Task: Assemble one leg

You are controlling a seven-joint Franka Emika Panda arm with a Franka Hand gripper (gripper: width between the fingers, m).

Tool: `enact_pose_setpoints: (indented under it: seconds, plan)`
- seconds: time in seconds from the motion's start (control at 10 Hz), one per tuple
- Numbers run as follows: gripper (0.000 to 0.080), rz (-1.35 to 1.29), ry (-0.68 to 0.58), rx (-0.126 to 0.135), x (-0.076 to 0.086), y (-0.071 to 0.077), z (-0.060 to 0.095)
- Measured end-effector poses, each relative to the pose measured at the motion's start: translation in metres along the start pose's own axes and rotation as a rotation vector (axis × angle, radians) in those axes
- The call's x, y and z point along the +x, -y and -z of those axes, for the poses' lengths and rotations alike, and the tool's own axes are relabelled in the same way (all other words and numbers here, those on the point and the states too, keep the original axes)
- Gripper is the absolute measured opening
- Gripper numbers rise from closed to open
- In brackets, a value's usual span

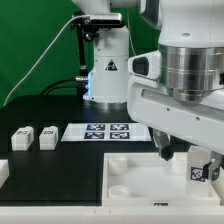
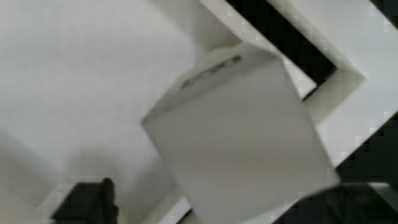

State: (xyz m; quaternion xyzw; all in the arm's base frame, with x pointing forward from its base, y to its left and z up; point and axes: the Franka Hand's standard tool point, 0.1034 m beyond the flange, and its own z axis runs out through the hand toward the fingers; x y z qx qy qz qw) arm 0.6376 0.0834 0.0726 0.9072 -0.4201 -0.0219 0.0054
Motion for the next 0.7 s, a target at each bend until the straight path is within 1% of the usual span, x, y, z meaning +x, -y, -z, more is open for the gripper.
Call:
enact_pose_setpoints:
  seconds: [0.1, 0.2, 0.7]
  plan:
    - [0.0632, 0.0, 0.0, 0.0, 0.0, -0.0001, -0.0002]
    - [0.0644, 0.0, 0.0, 0.0, -0.0001, -0.0001, -0.0004]
    - [0.0649, 0.0, 0.001, -0.001, -0.0002, -0.0002, -0.0008]
